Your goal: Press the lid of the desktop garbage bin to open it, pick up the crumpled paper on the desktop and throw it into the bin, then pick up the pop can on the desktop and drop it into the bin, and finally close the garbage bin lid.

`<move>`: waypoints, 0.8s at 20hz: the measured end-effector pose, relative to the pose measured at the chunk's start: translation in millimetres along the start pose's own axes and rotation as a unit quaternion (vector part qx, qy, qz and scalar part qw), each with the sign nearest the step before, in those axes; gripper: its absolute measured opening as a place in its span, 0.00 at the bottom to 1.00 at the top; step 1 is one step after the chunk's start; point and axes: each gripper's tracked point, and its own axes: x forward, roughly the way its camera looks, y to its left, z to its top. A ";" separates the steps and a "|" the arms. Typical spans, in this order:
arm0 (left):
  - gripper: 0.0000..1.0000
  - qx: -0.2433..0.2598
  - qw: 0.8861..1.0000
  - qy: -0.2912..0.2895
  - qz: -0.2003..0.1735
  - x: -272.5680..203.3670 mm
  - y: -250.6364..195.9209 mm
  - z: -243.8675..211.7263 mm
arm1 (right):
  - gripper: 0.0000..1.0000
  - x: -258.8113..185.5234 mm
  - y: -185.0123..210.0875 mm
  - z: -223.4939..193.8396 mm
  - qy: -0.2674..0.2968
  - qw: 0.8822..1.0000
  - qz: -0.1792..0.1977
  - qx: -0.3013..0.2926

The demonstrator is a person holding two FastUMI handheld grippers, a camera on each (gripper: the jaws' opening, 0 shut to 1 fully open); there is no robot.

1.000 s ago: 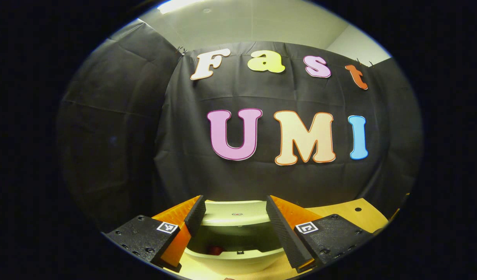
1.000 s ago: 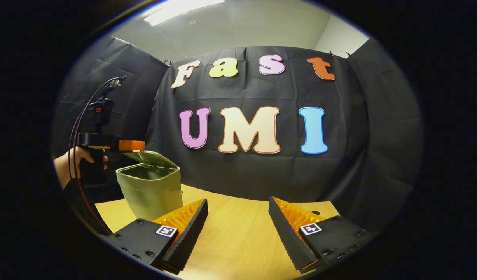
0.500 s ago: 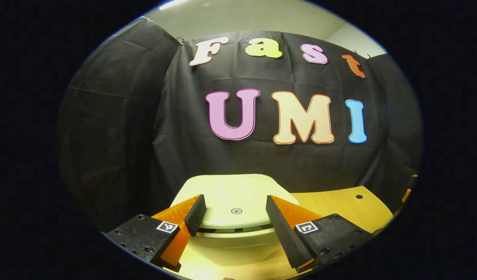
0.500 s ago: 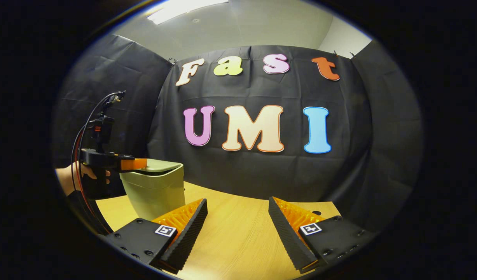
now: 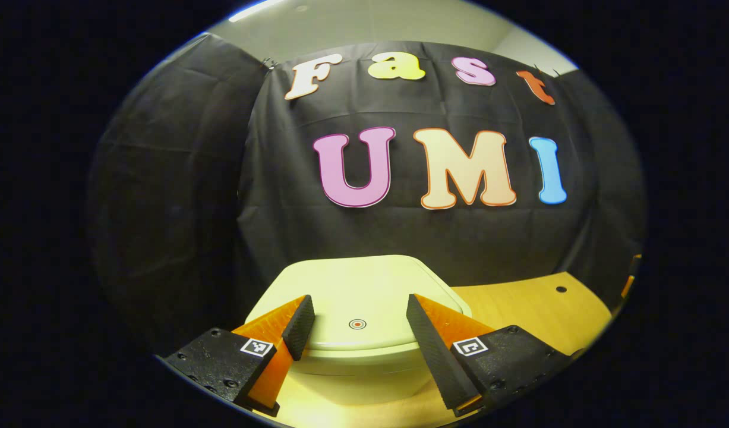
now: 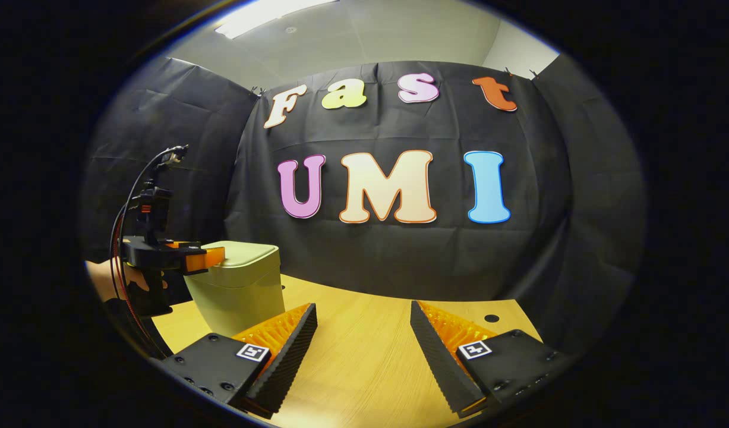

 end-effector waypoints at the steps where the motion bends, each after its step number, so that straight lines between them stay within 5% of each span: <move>1: 0.94 0.007 1.000 -0.020 -0.004 1.8 -1.3 7.6 | 0.99 1.3 0.3 0.5 0.001 1.000 0.001 0.003; 5: 0.94 -0.004 0.999 -0.030 -0.021 -4.3 -7.0 9.4 | 0.99 3.8 -4.6 19.8 -0.017 1.000 -0.006 0.018; 8: 0.95 0.004 0.998 -0.063 0.001 -19.0 -9.4 24.6 | 0.99 -4.2 -22.9 43.9 -0.045 0.999 -0.024 0.020; 11: 0.93 -0.012 0.991 -0.131 -0.038 -45.1 -61.3 70.5 | 0.99 -19.2 -50.6 65.6 -0.068 0.996 -0.047 0.026; 16: 0.92 -0.009 0.987 -0.128 -0.094 -72.4 -147.6 81.3 | 0.99 -43.9 -93.7 79.9 -0.078 0.995 -0.057 0.034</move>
